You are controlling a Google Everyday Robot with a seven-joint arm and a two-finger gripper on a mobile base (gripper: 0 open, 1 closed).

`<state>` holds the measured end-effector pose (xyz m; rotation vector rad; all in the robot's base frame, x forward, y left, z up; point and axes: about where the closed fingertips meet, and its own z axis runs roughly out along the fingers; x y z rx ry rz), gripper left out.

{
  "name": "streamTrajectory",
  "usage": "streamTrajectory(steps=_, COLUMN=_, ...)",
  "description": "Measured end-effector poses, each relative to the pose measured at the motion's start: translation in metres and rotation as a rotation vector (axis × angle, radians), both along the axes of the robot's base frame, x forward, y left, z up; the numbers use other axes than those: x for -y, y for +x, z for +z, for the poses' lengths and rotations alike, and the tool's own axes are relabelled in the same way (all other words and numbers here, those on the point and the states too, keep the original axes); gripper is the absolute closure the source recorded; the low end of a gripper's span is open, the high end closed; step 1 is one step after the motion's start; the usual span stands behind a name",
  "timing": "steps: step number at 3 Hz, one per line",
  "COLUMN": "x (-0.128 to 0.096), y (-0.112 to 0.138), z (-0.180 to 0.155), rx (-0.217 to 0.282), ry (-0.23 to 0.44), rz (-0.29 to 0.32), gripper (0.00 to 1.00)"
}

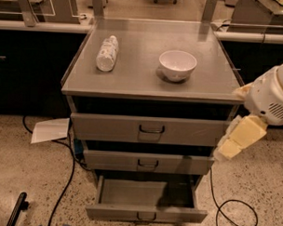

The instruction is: Close bottom drawer

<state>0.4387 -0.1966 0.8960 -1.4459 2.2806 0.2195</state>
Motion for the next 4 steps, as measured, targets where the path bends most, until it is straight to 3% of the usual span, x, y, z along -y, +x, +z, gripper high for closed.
streamTrajectory(steps=1, x=-0.0028, y=0.0009, z=-0.0004, rx=0.006, ry=0.012, rz=-0.004, gripper=0.16)
streamTrajectory(steps=4, x=-0.0028, y=0.0008, z=-0.0003, rx=0.006, ry=0.011, rz=-0.004, gripper=0.86)
